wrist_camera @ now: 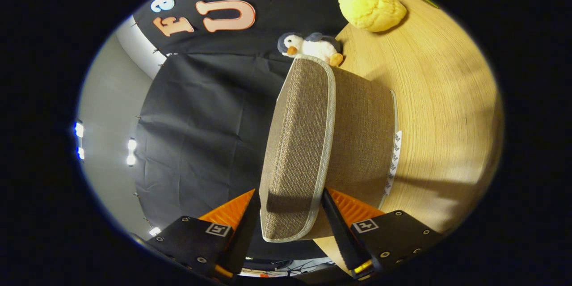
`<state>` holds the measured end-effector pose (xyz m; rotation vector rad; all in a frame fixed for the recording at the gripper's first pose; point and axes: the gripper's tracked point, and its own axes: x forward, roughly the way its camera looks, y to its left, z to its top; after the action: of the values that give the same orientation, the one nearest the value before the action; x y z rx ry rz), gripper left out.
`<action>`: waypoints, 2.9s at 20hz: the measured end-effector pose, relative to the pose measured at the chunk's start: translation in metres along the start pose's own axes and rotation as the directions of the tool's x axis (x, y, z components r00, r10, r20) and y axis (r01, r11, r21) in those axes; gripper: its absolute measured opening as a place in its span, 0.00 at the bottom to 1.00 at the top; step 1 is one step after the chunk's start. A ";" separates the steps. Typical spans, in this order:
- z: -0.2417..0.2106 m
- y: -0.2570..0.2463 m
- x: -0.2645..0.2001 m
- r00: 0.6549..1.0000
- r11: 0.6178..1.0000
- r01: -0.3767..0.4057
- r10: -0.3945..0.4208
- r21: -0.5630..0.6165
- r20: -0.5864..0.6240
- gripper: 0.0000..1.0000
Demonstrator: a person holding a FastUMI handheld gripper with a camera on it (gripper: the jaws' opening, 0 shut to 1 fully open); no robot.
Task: Open the storage box then place both shoes into the box .Put the left shoe in first, then the right shoe, with the right side of both shoes facing outward in a uniform manner.
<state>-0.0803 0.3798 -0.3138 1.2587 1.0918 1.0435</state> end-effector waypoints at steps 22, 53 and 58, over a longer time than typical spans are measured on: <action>0.034 0.115 0.002 0.988 0.989 -0.131 0.136 -0.069 0.072 0.08; 0.001 0.210 0.219 0.966 0.878 0.163 -0.234 -0.450 -0.107 0.72; 0.017 0.210 0.153 0.961 0.828 0.232 -0.277 -0.510 -0.014 0.85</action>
<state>-0.0348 0.5359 -0.1104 0.6290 0.9359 1.0927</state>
